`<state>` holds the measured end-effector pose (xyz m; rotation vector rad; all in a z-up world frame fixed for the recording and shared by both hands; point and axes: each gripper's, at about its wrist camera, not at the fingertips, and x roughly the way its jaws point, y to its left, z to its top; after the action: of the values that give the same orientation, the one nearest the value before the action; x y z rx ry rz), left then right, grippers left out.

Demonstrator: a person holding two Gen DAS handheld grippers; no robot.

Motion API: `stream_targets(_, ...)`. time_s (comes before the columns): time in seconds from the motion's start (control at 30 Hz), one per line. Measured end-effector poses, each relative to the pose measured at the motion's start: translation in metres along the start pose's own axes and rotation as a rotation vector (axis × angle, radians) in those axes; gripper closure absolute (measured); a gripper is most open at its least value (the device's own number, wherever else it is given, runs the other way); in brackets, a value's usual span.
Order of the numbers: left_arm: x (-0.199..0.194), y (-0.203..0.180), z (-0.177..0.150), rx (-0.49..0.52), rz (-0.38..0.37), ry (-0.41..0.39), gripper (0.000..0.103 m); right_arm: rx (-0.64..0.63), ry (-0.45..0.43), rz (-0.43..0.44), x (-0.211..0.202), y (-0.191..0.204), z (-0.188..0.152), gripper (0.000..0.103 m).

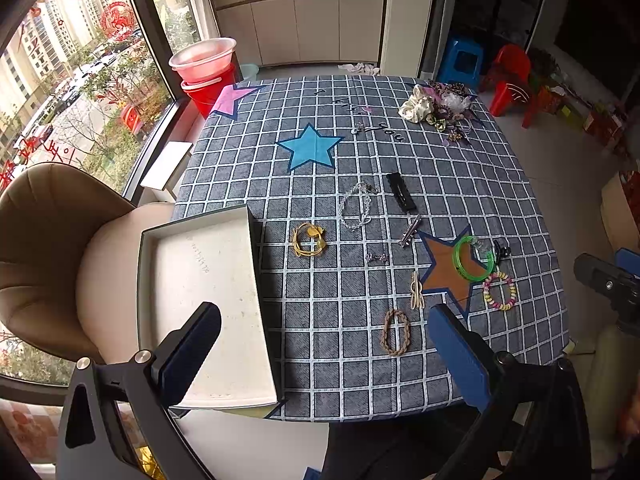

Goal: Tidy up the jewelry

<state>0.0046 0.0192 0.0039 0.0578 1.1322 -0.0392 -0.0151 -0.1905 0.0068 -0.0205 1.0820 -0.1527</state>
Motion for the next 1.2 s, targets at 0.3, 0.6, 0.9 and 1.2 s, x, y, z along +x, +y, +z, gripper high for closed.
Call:
stream_targets(0.3, -0.0005, 0.0016, 0.0006, 0.004, 0.004, -0.004, 0.000, 0.000, -0.003, 0.001, -0.0001, 0.0021, 0.0003, 0.000)
stream_targets(0.6, -0.0009, 0.0027, 0.0014, 0.006, 0.007, -0.010, 0.000, -0.001, -0.005, -0.001, -0.0007, 0.0036, 0.0006, 0.000)
stream_targets(0.9, -0.0019, 0.0025, 0.0018, 0.007, 0.009, -0.012, 0.000, -0.002, -0.006, -0.001, -0.0007, 0.0037, 0.0008, 0.000)
stream_targets(1.2, -0.0028, 0.0020, 0.0019, 0.007, 0.011, -0.014, 0.000, -0.003, -0.008, -0.001, -0.0023, 0.0041, 0.0028, 0.000)
